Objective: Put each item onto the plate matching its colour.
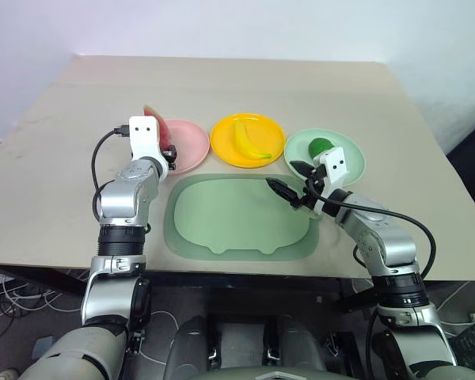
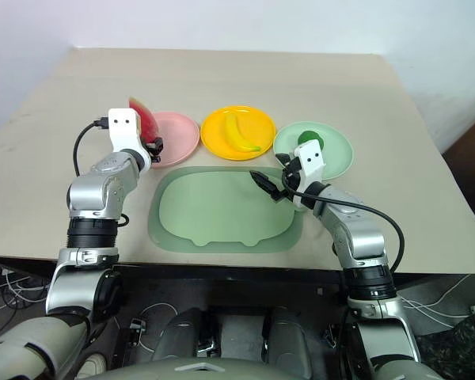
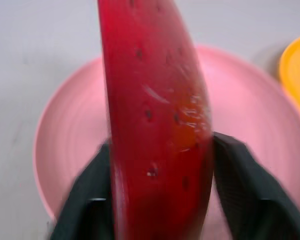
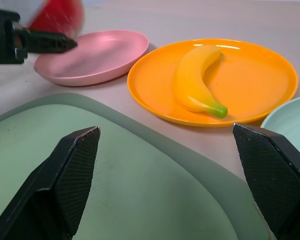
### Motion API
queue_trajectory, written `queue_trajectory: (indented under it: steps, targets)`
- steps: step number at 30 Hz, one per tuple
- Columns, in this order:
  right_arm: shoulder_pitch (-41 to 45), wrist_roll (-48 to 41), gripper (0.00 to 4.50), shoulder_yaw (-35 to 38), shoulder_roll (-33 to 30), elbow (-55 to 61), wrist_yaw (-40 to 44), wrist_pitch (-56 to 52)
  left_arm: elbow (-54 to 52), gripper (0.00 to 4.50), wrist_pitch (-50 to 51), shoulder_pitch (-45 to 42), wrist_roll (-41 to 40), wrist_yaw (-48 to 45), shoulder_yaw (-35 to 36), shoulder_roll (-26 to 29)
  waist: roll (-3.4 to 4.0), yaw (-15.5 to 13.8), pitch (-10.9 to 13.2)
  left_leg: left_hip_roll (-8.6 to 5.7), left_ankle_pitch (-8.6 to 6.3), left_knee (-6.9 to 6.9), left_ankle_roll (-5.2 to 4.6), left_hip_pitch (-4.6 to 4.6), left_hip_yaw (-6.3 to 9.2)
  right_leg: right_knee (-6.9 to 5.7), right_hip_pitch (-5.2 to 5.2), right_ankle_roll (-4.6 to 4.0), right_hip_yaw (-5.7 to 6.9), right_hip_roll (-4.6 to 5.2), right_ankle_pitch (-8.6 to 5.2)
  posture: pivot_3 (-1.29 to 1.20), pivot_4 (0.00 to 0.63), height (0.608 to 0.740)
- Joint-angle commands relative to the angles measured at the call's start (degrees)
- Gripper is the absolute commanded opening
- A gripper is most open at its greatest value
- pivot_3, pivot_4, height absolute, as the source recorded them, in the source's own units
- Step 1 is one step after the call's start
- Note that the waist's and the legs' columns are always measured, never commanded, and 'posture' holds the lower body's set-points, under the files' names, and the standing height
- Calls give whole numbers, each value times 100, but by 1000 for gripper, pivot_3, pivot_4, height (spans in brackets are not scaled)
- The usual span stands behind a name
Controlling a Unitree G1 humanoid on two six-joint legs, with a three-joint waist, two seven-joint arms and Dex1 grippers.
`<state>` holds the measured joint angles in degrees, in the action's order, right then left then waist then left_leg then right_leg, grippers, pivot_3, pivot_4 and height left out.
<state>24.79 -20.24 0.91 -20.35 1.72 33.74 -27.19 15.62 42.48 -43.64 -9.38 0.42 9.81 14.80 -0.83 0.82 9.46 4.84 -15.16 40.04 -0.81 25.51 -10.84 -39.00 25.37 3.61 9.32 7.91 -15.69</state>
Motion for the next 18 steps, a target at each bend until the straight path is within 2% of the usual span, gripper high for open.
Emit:
queue_trajectory:
  steps: [1, 2, 3, 8, 18]
  targets:
    - [47, 1, 4500, 108, -40, 126, -18, 117, -175, 4123, -250, -156, 105, -63, -45, 96, -2, -2, 1, 0, 0, 0, 0, 0, 0, 0, 0, 0, 0, 0, 0, 0, 150, 695]
    - [48, -3, 4500, 110, -37, 126, -20, 117, -218, 4450, -317, -129, 132, -89, -68, 109, -2, 0, 1, 0, 0, 1, 0, 0, 0, 0, 0, 0, 0, 0, 0, 0, 150, 695]
    - [52, -2, 4500, 108, -36, 118, -18, 123, -275, 4479, -332, -98, 143, -132, -89, 127, -2, 2, 1, 0, 0, 1, 0, 0, 0, -1, 0, 0, 0, 0, 0, 0, 150, 695]
    - [59, -55, 4500, 129, -10, 127, 14, 156, -883, 4479, -472, 304, 133, -444, -174, 227, -2, 8, 2, 1, 1, 0, 2, 0, 0, -1, 0, 0, 0, 0, 0, 0, 150, 695]
    - [-49, -198, 4500, 185, 24, 203, 113, 222, -2610, 4479, -787, 1898, -266, -1413, -115, 513, 0, -6, 3, 4, 2, 1, 4, -1, 0, -3, 1, -1, -2, 1, 0, 0, 150, 695]
